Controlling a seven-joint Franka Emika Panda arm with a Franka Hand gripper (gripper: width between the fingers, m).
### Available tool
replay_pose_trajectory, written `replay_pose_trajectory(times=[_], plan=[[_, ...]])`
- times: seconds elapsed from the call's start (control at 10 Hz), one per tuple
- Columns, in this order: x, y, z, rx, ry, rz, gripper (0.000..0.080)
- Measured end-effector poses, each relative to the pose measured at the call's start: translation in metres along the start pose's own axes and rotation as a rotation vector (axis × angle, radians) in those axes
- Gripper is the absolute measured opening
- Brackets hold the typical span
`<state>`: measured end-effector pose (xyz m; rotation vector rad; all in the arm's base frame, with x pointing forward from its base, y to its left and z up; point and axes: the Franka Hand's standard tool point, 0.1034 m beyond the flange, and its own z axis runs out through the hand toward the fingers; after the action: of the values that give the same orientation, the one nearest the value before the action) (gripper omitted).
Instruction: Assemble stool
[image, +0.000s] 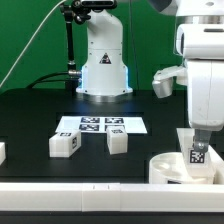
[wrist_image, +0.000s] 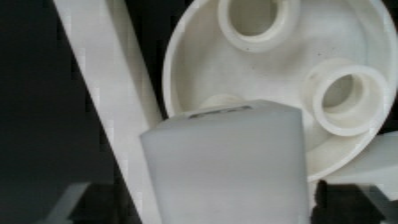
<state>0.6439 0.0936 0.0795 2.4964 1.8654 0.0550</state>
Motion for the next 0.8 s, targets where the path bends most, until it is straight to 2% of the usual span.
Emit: replay_pose_trajectory(times=[0.1, 0.4, 0.8], plan=[[-0.0003, 0.0004, -0.0003, -0.001, 0.0, 0.001, 0.0348], [-0.0004, 0.0006, -0.0003, -0.001, 0.001, 0.039, 0.0338], [-0.0003, 0.0002, 0.0, 0.001, 0.002, 0.34, 0.0338]])
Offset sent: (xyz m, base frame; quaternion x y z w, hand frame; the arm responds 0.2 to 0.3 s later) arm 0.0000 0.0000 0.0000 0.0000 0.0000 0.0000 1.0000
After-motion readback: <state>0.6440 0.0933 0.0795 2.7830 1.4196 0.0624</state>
